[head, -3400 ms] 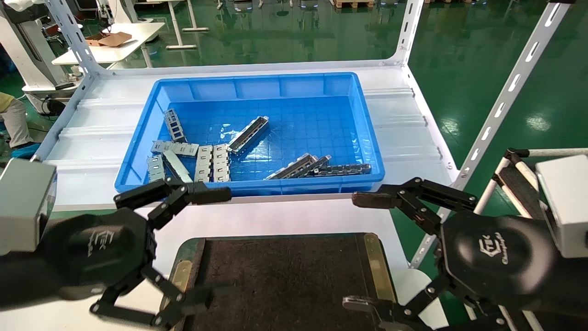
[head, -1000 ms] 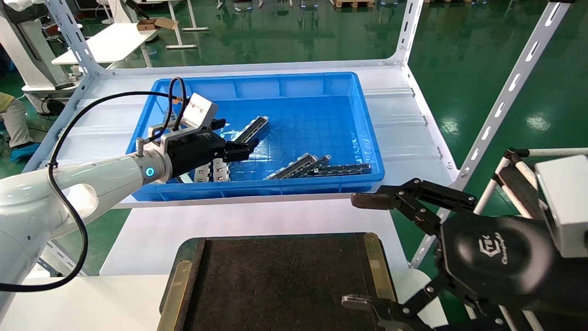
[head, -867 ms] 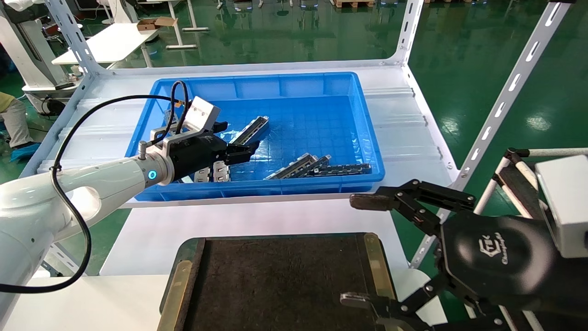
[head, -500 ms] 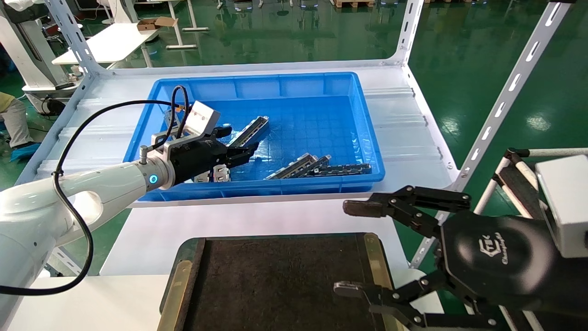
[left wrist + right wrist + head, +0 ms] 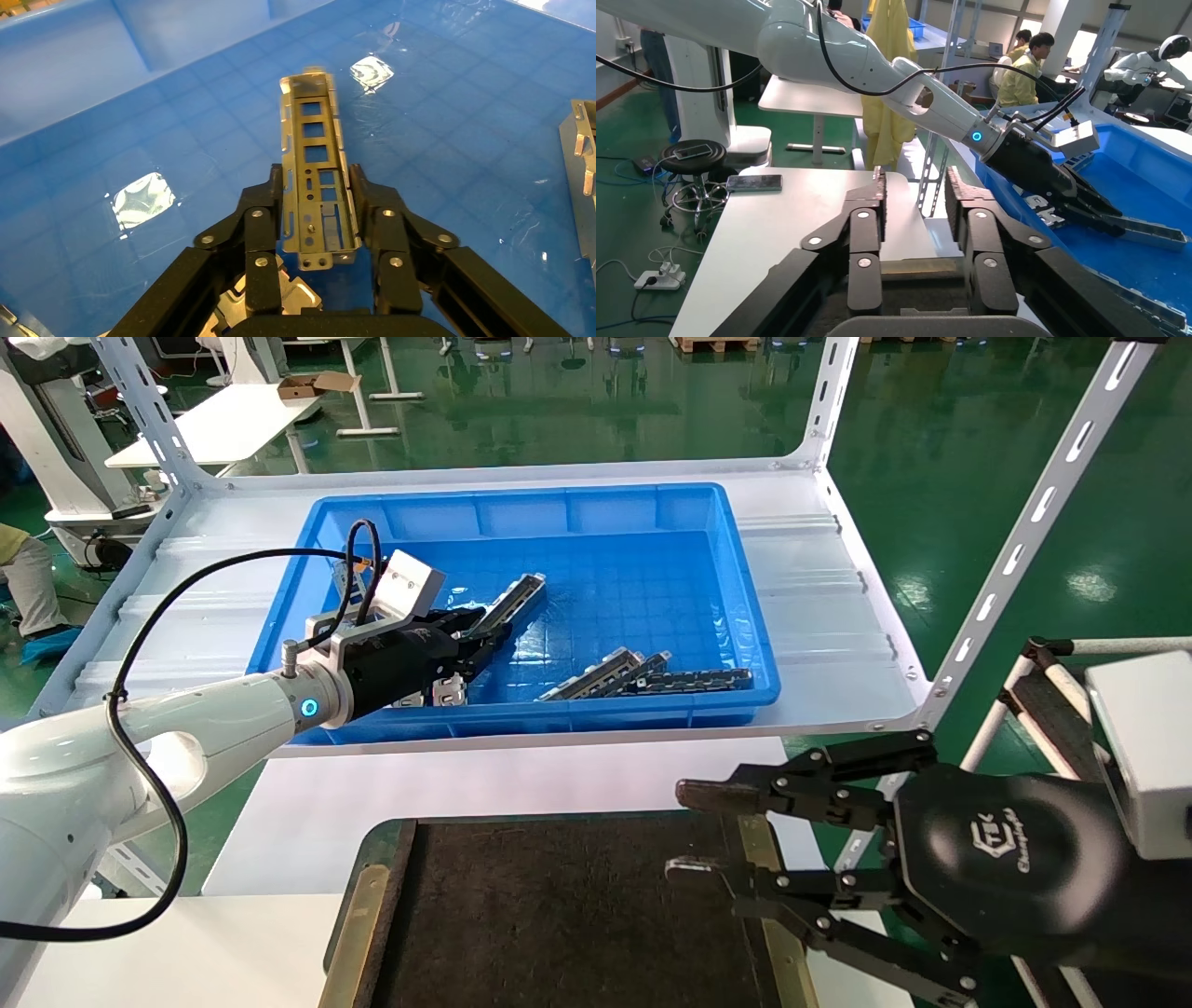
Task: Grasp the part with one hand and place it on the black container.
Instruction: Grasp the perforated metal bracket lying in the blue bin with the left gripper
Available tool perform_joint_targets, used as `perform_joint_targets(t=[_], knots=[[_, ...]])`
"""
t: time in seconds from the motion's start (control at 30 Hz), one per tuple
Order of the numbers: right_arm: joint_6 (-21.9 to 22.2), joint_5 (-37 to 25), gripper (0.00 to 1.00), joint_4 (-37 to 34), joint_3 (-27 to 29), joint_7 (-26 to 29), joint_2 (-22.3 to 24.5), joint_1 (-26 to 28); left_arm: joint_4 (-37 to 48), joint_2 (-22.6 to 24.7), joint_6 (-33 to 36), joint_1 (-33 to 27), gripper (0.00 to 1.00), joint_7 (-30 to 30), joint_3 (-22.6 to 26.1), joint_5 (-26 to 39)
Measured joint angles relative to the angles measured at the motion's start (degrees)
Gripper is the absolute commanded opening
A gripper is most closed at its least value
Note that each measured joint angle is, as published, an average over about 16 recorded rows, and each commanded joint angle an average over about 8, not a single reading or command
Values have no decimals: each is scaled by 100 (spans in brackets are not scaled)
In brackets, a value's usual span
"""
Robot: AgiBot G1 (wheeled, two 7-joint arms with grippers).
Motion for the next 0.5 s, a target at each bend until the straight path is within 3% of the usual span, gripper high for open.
perform_joint_targets(t=[0.27,0.5], knots=[[1,2,0,0,-3,-2,1,1,-58,-52,225,-35,0,19,-46,-67],[2,4,0,0,-6,-3,2,1,-160,-181,849,-95,0,43,-97,-149]])
